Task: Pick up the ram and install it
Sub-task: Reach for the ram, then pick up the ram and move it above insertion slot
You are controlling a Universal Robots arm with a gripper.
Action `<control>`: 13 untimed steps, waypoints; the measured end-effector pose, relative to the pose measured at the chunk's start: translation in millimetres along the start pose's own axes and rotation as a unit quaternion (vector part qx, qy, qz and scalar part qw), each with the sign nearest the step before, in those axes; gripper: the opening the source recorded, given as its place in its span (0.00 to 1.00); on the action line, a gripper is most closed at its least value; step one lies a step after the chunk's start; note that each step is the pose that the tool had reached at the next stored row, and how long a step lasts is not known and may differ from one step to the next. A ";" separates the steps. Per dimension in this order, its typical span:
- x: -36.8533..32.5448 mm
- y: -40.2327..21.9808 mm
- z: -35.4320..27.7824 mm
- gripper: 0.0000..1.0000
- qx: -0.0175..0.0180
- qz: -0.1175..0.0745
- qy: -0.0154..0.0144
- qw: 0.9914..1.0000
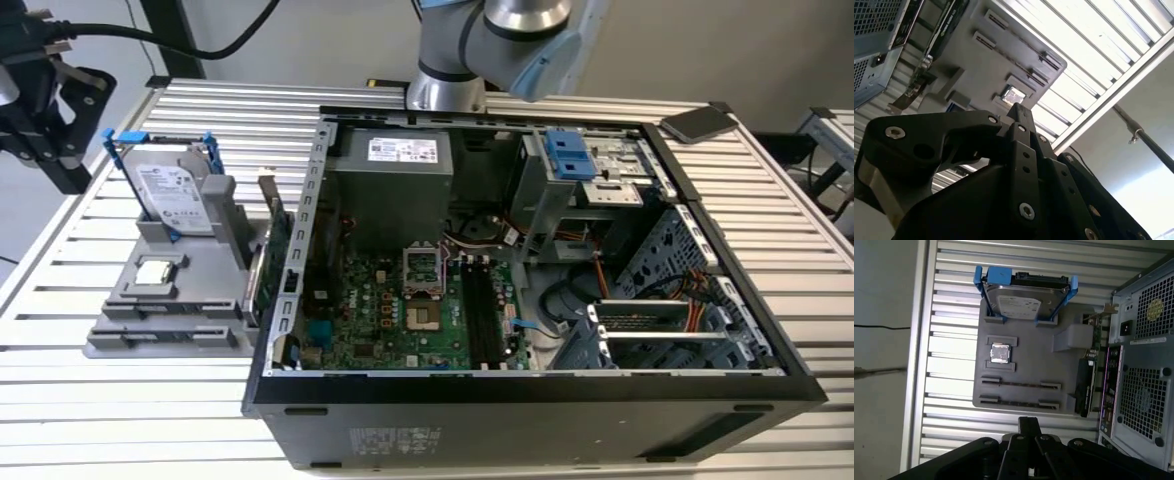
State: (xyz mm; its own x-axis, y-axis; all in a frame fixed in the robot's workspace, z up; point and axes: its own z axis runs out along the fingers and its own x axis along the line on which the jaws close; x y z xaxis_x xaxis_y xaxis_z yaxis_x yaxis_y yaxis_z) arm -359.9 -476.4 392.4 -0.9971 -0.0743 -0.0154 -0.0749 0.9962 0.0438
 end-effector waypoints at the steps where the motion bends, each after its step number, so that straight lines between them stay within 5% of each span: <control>1: -0.1 -0.5 -0.1 0.00 0.000 0.000 0.000 1.000; 13: 0.0 -1.2 -0.1 0.00 -0.001 0.000 -0.001 1.000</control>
State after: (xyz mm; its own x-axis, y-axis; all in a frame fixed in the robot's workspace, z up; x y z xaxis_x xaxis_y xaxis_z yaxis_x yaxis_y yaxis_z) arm -359.8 -477.6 392.4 -0.9971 -0.0745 -0.0181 -0.0753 0.9961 0.0461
